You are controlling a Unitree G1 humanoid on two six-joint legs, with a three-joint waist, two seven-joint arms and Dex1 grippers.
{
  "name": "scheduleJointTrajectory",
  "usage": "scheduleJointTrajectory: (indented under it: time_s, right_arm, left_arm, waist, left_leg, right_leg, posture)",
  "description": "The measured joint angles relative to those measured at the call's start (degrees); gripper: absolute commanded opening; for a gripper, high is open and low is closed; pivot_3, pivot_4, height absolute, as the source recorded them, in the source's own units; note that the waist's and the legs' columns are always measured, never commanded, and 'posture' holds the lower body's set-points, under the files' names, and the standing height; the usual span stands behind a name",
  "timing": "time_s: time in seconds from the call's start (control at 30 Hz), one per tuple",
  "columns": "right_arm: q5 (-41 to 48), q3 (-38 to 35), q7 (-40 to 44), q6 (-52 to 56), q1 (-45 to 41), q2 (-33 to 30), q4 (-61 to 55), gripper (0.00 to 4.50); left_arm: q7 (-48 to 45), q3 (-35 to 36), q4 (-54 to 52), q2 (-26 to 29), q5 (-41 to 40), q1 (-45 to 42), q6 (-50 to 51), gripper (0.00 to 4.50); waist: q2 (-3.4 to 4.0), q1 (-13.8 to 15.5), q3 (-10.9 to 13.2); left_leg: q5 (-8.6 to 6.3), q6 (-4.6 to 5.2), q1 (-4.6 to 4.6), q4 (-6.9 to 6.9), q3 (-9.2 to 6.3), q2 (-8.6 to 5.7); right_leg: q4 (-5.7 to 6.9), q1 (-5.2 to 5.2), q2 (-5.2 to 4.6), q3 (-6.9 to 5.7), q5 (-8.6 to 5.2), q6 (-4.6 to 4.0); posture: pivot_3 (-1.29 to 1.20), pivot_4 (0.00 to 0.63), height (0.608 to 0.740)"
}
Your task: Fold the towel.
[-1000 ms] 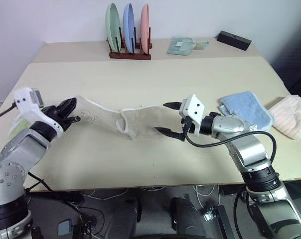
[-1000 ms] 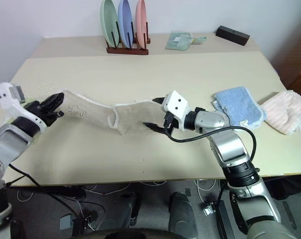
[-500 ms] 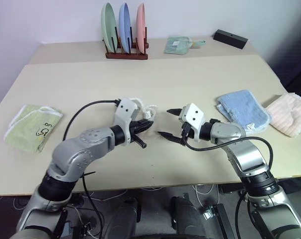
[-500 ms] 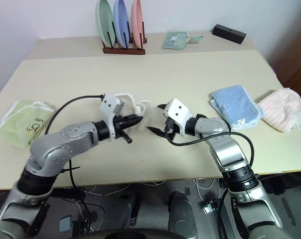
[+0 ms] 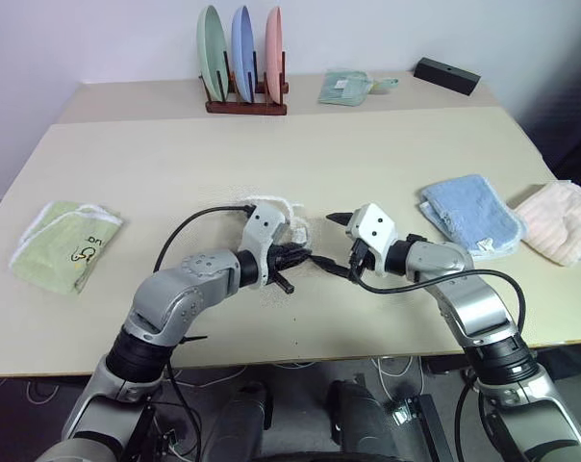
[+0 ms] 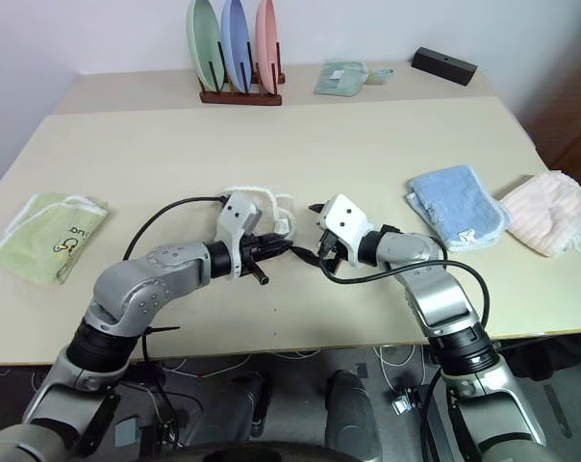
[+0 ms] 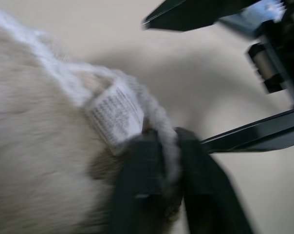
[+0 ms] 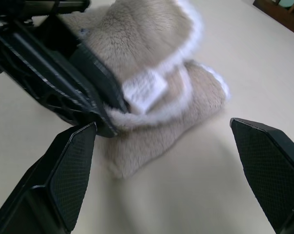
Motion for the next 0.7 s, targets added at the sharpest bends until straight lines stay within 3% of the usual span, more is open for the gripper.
scheduleJointTrajectory:
  time_s: [0.13, 0.27, 0.43, 0.47, 0.57, 0.7]
  right_arm:
    - [-0.16, -0.26, 0.06, -0.26, -0.05, -0.03, 0.32, 4.50]
    - [-0.50, -0.29, -0.31, -0.28, -0.75, 0.22, 1.22, 4.50]
    - [-0.50, -0.56, -0.38, -0.31, -1.29, 0.28, 1.47, 4.50]
    - [-0.48, -0.69, -0.41, -0.32, -1.72, 0.43, 1.65, 4.24]
    - [0.19, -1.37, -0.84, -0.17, -3.45, 1.68, 2.05, 3.25]
    - [1.57, -1.79, -1.11, 0.91, -5.59, 3.42, 2.16, 1.17]
  left_arm:
    - [-0.24, 2.59, -1.05, 0.58, 0.10, 1.18, 1.59, 4.28]
    - [-2.82, 3.82, -6.27, 1.07, -1.81, 2.78, 2.35, 4.28]
    - [-5.88, 12.12, -11.69, 2.89, -7.70, 3.44, 2.43, 4.28]
    - [-6.23, 13.96, -12.48, 3.07, -9.20, 3.37, 2.42, 4.33]
    - [-5.76, 18.75, -12.80, 3.49, -11.67, 2.84, 2.25, 3.51]
    - [-3.82, 22.37, -10.99, 7.53, -8.23, 2.77, -0.36, 1.44]
  waist:
    - [0.00, -0.01, 0.00]
    - [0.00, 0.05, 0.00]
    - [0.00, -0.10, 0.00]
    - [0.00, -0.11, 0.00]
    - [0.00, -0.18, 0.00]
    - [0.00, -0.75, 0.00]
  left_leg:
    - [0.00, 0.00, 0.00, 0.01, -0.02, 0.00]
    - [0.00, 0.00, 0.00, 0.00, -0.03, 0.00]
    - [0.00, -0.01, 0.00, 0.00, -0.05, 0.02]
    - [0.00, -0.01, 0.00, 0.00, -0.05, 0.02]
    - [0.01, -0.01, 0.01, 0.01, -0.05, 0.02]
    - [0.01, -0.02, 0.01, 0.00, -0.04, 0.01]
  right_leg:
    - [0.01, 0.00, 0.00, 0.00, 0.00, 0.00]
    - [0.01, 0.00, -0.01, 0.00, 0.00, 0.00]
    - [0.01, 0.00, 0.00, 0.00, 0.00, 0.00]
    - [0.01, 0.00, 0.00, 0.00, 0.00, 0.00]
    - [0.03, 0.00, 0.00, -0.01, 0.00, 0.00]
    - [0.03, 0.00, 0.00, -0.01, 0.00, 0.00]
  posture:
    - [0.00, 0.150, 0.737]
    - [0.00, 0.150, 0.737]
    - [0.00, 0.150, 0.737]
    - [0.00, 0.150, 0.737]
    - [0.00, 0.150, 0.737]
    - [0.00, 0.150, 0.737]
